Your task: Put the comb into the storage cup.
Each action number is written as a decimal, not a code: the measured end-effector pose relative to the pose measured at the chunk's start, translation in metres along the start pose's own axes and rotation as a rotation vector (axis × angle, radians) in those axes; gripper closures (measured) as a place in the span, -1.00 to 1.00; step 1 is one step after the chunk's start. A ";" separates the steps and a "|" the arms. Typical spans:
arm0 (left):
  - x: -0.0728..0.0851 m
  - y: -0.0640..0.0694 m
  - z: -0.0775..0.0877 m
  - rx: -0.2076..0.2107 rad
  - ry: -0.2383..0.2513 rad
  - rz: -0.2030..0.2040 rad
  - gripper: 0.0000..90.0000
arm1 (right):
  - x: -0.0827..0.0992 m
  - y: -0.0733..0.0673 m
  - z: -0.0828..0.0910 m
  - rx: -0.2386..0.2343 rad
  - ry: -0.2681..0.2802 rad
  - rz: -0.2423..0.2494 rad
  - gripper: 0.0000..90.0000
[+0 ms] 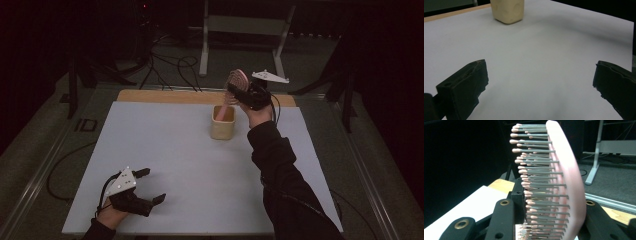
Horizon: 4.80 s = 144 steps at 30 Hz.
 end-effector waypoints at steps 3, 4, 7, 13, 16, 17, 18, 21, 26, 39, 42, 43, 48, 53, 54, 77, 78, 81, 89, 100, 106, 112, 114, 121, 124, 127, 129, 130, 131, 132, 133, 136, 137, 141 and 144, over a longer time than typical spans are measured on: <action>0.000 -0.001 0.001 -0.001 0.003 -0.002 -0.99 | 0.004 0.000 -0.003 0.004 -0.017 0.005 0.42; 0.000 -0.001 0.001 -0.002 0.002 -0.002 -0.99 | 0.005 0.001 -0.003 0.006 -0.018 0.002 0.42; 0.000 0.000 0.000 0.000 -0.001 -0.001 -0.99 | 0.009 0.003 -0.006 0.001 -0.026 -0.016 0.42; 0.000 -0.001 0.000 0.002 0.001 0.004 -0.99 | 0.016 0.006 -0.009 -0.002 -0.043 -0.023 0.42; 0.001 0.000 0.000 0.003 -0.003 0.002 -0.99 | 0.019 0.008 -0.010 -0.002 -0.053 -0.029 0.42; 0.001 0.000 0.000 0.003 -0.004 0.001 -0.99 | 0.020 0.008 -0.011 -0.003 -0.055 -0.031 0.42; 0.001 0.000 0.000 0.003 -0.003 0.001 -0.99 | 0.021 0.008 -0.012 -0.005 -0.057 -0.033 0.42; 0.001 0.000 0.000 0.004 -0.001 0.000 -0.99 | 0.023 0.008 -0.013 -0.006 -0.062 -0.039 0.42; 0.001 0.000 0.000 0.003 -0.006 -0.001 -0.99 | 0.027 0.010 -0.015 -0.011 -0.074 -0.057 0.43; 0.002 0.000 0.000 0.007 -0.004 0.001 -0.99 | 0.038 0.018 -0.017 -0.007 -0.099 -0.082 0.42; 0.001 0.000 0.000 0.006 -0.003 0.002 -0.99 | 0.042 0.019 -0.019 -0.005 -0.118 -0.076 0.42; 0.002 0.000 0.000 0.006 -0.004 0.001 -0.99 | 0.043 0.020 -0.020 -0.002 -0.123 -0.074 0.42; 0.002 0.000 0.000 0.008 -0.006 0.003 -0.99 | 0.047 0.024 -0.021 -0.002 -0.131 -0.087 0.42; 0.002 0.000 -0.001 0.008 -0.009 0.002 -0.99 | 0.047 0.027 -0.021 -0.005 -0.134 -0.089 0.41; 0.002 0.000 -0.001 0.009 -0.009 0.004 -0.99 | 0.048 0.028 -0.021 -0.004 -0.134 -0.088 0.41; 0.002 -0.001 -0.001 0.010 -0.008 0.005 -0.99 | 0.050 0.043 -0.012 0.026 -0.143 -0.106 -0.15; 0.002 -0.001 -0.001 0.011 -0.008 0.005 -0.99 | 0.050 0.043 -0.011 0.024 -0.142 -0.104 -0.16; 0.002 0.000 -0.001 0.011 -0.011 0.003 -0.99 | 0.050 0.044 -0.010 0.024 -0.140 -0.099 -0.25; 0.002 0.000 -0.002 0.011 -0.011 0.002 -0.99 | 0.055 0.046 0.000 0.003 -0.154 -0.076 -0.69; 0.003 0.001 -0.001 0.012 -0.014 0.002 -0.99 | 0.063 0.044 0.007 -0.015 -0.206 -0.015 -0.77; 0.003 0.001 -0.001 0.010 -0.011 0.005 -0.99 | 0.064 0.043 0.008 -0.017 -0.208 0.011 -0.79; 0.001 0.001 -0.002 0.012 -0.008 0.002 -0.99 | 0.064 0.043 0.011 -0.012 -0.204 0.026 -0.79; 0.002 0.001 -0.001 0.012 -0.009 0.002 -0.99 | 0.064 0.043 0.013 -0.016 -0.201 0.024 -0.79; 0.002 0.001 0.000 0.010 -0.005 0.002 -0.99 | 0.066 0.042 0.023 -0.020 -0.190 0.023 -0.79; 0.002 0.001 -0.001 0.012 -0.009 0.002 -0.99 | 0.070 0.042 0.027 -0.024 -0.192 0.025 -0.79; 0.002 0.001 0.000 0.011 -0.009 0.000 -0.99 | 0.073 0.041 0.032 -0.025 -0.185 0.024 -0.79; 0.002 0.001 0.000 0.011 -0.007 0.002 -0.99 | 0.076 0.041 0.035 -0.027 -0.186 0.021 -0.79; 0.002 0.001 0.000 0.011 -0.006 0.004 -0.99 | 0.078 0.040 0.036 -0.026 -0.185 0.024 -0.79; 0.002 0.001 0.000 0.011 -0.006 0.004 -0.99 | 0.079 0.040 0.038 -0.026 -0.185 0.029 -0.79; 0.002 0.001 0.000 0.011 -0.007 0.002 -0.99 | 0.081 0.039 0.039 -0.028 -0.188 0.029 -0.79; 0.001 0.001 0.000 0.011 -0.006 0.002 -0.99 | 0.083 0.038 0.041 -0.031 -0.188 0.030 -0.79; 0.001 0.001 0.000 0.010 -0.007 0.001 -0.99 | 0.089 0.036 0.045 -0.039 -0.193 0.035 -0.79; 0.002 0.001 0.000 0.010 -0.007 0.001 -0.99 | 0.091 0.035 0.046 -0.040 -0.192 0.033 -0.79; 0.002 0.001 0.001 0.008 -0.005 0.002 -0.99 | 0.098 0.031 0.053 -0.053 -0.192 0.042 -0.79; 0.001 0.001 0.001 0.008 -0.005 0.001 -0.99 | 0.103 0.029 0.058 -0.059 -0.189 0.041 -0.79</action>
Point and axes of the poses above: each handheld gripper's, and its own axes: z roughly backward along the jaws, x roughly out of its underside, y roughly to its right, the point moved 5 cm from there along -z, roughly forward along the jaws, and after that the axes turned 2 degrees about x, right-handed, at the moved point
